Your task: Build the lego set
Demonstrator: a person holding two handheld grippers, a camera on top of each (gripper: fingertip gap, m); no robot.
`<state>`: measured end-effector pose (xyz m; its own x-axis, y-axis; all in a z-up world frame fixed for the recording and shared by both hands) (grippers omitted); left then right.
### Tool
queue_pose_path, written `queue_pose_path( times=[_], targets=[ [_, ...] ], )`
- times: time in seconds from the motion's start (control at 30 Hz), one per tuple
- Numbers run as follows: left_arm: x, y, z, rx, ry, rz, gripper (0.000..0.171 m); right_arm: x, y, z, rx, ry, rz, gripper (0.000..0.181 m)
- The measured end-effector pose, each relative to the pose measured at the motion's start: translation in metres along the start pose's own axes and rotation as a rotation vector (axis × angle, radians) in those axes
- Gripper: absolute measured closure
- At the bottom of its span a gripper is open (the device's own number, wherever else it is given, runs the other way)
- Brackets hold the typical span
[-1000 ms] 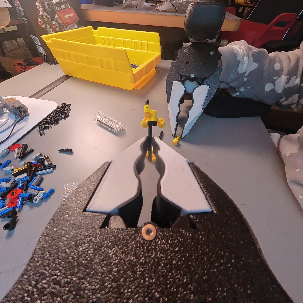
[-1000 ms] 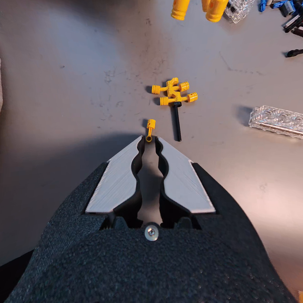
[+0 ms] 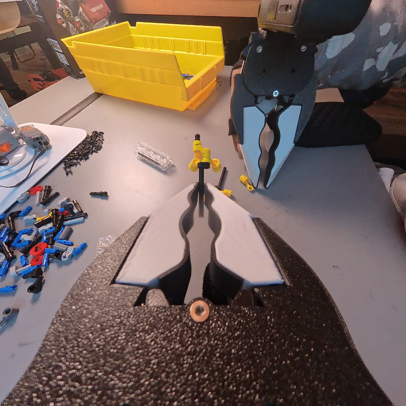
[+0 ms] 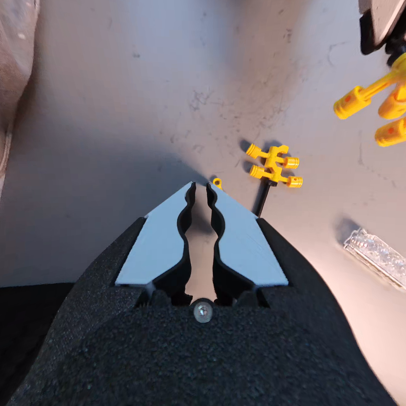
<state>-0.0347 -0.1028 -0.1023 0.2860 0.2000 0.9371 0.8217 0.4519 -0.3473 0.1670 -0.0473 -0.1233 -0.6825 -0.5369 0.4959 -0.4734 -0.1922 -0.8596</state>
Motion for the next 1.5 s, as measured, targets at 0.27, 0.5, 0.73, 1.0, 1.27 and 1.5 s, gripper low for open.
queue_pose_path(
  times=[0.27,0.5,0.73,1.0,1.27,1.5],
  targets=[
    [0.003,-0.004,0.0,-0.012,0.007,-0.02,0.168,0.006,-0.008,-0.014,-0.031,-0.033,0.029,0.172],
    [0.003,-0.008,0.002,-0.01,0.001,-0.029,0.168,0.004,0.002,-0.018,0.007,-0.054,0.073,0.178],
    [0.004,-0.007,0.001,-0.035,-0.008,-0.046,0.168,-0.005,-0.005,-0.019,-0.026,0.039,-0.017,0.178],
    [0.014,-0.011,-0.006,-0.152,-0.067,-0.205,0.169,0.016,-0.083,-0.038,-0.198,0.185,-0.463,0.178],
    [0.019,-0.01,-0.01,-0.16,-0.051,-0.259,0.169,0.044,-0.102,-0.052,-0.187,0.235,-0.549,0.178],
    [0.025,-0.013,-0.012,-0.047,0.029,-0.267,0.169,0.045,-0.098,-0.06,-0.158,0.392,-0.575,0.178]
  ],
)
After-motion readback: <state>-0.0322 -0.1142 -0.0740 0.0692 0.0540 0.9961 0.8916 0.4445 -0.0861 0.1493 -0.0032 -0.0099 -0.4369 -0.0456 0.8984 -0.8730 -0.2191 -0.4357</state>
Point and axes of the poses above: each gripper's, where its closed fingertips meet, y out along the fingers, x out of its top, z = x × y across the jaws, the point moved 10 cm from there along -y, back along the fingers, and after that the axes turned 8 degrees about -x, right-handed, at the moved point
